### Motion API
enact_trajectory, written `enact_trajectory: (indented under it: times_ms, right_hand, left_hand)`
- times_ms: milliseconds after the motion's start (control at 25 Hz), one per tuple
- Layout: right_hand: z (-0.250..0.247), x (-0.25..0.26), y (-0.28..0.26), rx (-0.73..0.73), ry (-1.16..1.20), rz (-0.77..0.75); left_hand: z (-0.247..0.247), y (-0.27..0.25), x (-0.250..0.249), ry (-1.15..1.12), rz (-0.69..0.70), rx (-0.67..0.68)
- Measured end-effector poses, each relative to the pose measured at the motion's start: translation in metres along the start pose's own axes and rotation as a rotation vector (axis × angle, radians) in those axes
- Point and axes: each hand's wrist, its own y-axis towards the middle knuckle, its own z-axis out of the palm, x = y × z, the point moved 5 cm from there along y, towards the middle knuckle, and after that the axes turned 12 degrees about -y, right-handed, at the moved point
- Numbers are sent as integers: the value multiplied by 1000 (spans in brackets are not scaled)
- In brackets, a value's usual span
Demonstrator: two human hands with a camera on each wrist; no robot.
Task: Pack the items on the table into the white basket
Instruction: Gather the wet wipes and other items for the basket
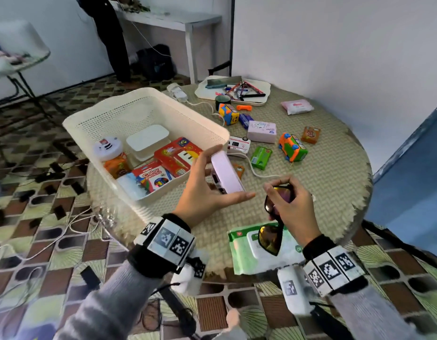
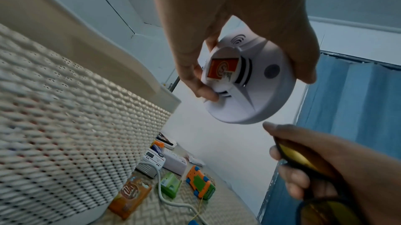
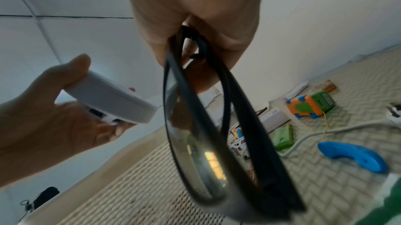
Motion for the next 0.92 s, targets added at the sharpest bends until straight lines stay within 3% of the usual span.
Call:
enact_trajectory:
  times_ms: [360,440,640,920]
  right_hand:
    - [73,61,-33,125,77,-103]
    - [88,79,-25,140,59,-139]
    - [141,142,9,103,-133,-389]
    - [230,202,57,296,-224,-462]
  left_hand:
    - [-102,-36,-33,2,26,-176]
    - [-128,-31,-39,-6,37,-215]
    - [-207,-3,-37,-112,56,-316]
    - [-308,43,-28,-91,62,-376]
